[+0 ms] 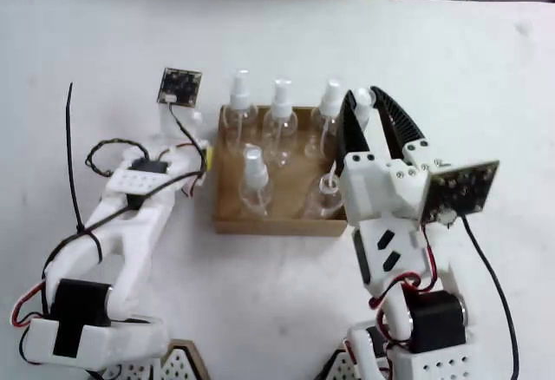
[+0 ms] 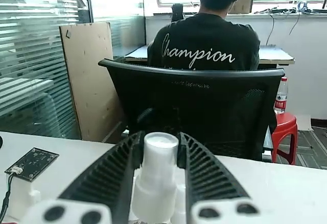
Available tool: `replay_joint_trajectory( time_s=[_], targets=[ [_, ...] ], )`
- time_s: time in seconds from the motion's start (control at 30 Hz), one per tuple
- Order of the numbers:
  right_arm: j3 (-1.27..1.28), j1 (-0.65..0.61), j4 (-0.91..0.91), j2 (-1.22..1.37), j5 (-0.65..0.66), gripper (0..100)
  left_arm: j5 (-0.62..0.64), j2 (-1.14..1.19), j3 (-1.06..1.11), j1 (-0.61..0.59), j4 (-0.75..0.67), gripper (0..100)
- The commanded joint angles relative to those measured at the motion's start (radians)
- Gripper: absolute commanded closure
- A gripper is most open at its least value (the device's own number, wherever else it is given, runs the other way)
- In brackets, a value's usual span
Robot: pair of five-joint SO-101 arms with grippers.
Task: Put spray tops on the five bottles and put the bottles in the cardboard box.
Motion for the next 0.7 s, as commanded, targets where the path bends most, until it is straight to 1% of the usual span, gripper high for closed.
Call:
replay_joint_trajectory(
  time_s=[0.0, 0.13, 0.4, 0.67],
  targets=[
    [0.011, -0.001, -0.031, -0.005, -0.008, 98.3, -0.014, -0.021, -0.008, 0.013, -0.025, 88],
    [0.087, 0.004, -0.061, -0.005, -0.008, 98.3, -0.014, -0.021, -0.008, 0.013, -0.025, 88],
    [0.295, 0.005, -0.234, -0.005, -0.006, 98.3, -0.014, -0.021, -0.008, 0.013, -0.025, 88],
    [0.405, 0.005, -0.246, -0.005, 0.000, 98.1, -0.014, -0.021, -0.009, 0.013, -0.025, 88]
  ],
)
